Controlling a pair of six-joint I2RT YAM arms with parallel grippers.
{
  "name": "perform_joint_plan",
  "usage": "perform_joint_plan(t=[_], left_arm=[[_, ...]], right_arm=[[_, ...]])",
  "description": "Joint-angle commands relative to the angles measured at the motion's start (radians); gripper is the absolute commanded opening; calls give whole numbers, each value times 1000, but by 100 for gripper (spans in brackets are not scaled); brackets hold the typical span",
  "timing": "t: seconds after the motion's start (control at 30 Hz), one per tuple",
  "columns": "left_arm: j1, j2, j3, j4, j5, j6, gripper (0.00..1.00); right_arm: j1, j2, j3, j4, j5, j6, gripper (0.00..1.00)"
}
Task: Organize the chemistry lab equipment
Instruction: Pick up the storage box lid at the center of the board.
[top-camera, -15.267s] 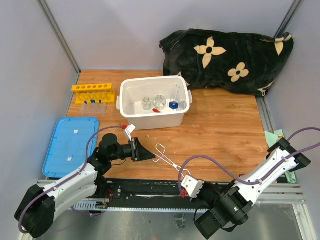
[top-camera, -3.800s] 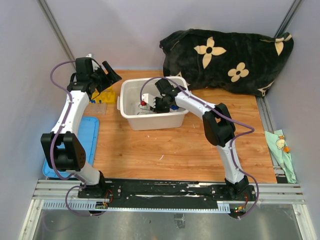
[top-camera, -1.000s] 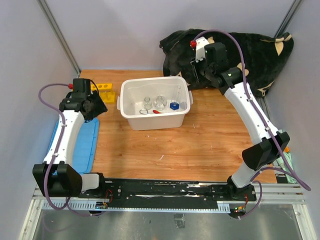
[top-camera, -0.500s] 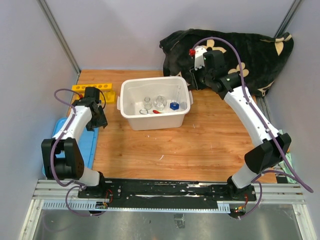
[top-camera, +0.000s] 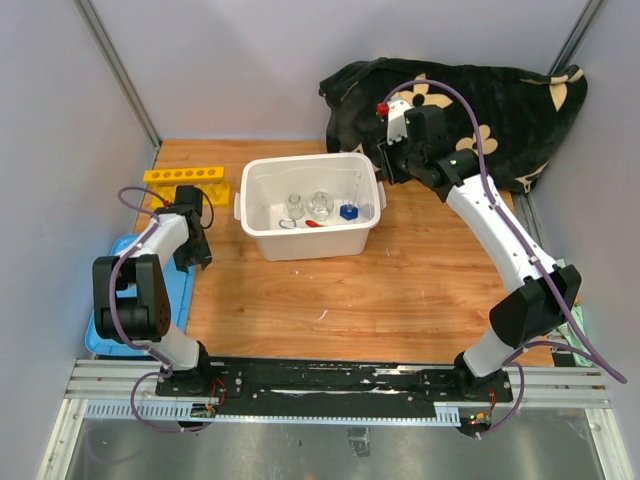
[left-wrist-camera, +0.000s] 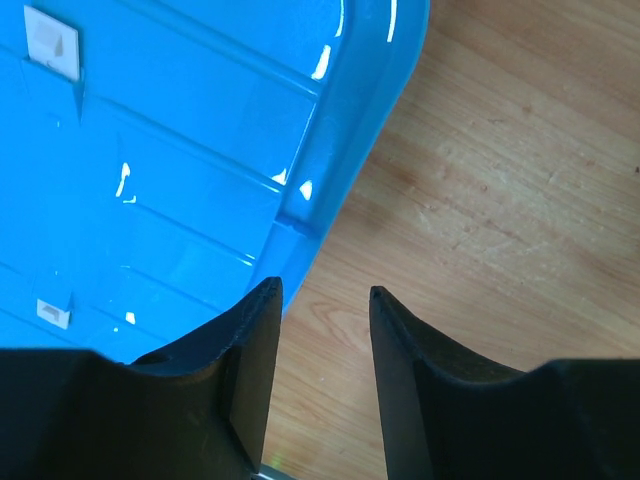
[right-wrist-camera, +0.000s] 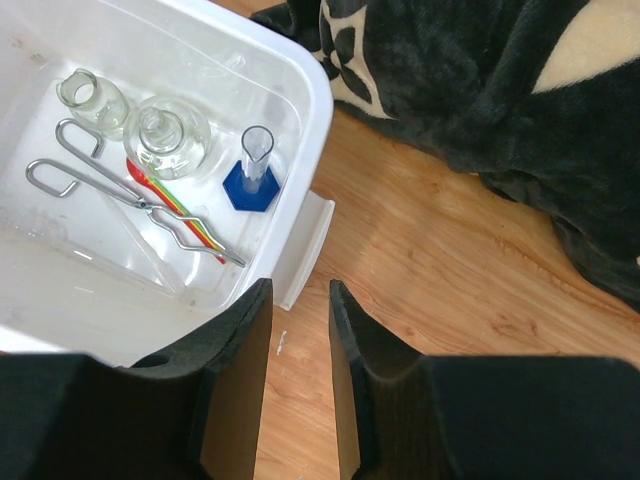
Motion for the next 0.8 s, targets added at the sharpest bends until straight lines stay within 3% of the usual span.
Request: perform_joint_plan(t=[0.0,0.3,0.37,0.5,0.7,0.77], left_arm=[[8,16,-21,46,-58,-5,45],[7,44,-38,76,-82,-5,39],[8,55,-36,79,-80,-3,35],[8,67,-34,79,-74,-2,19],[8,79,-32,65,-78,-3,14],[8,79,-31,56,-79,-3,9]], right_arm=[[-2,-36,-29,28,-15,-2,30],[-2,-61,-84,45,-9,-9,30],[-2,-63,-88,48,-7,-12,30],[-1,-55,-83,49,-7,-19,30],[-2,-43,-64,48,-17,-36,30],[-2,-37,-59,48,-17,-39,30]])
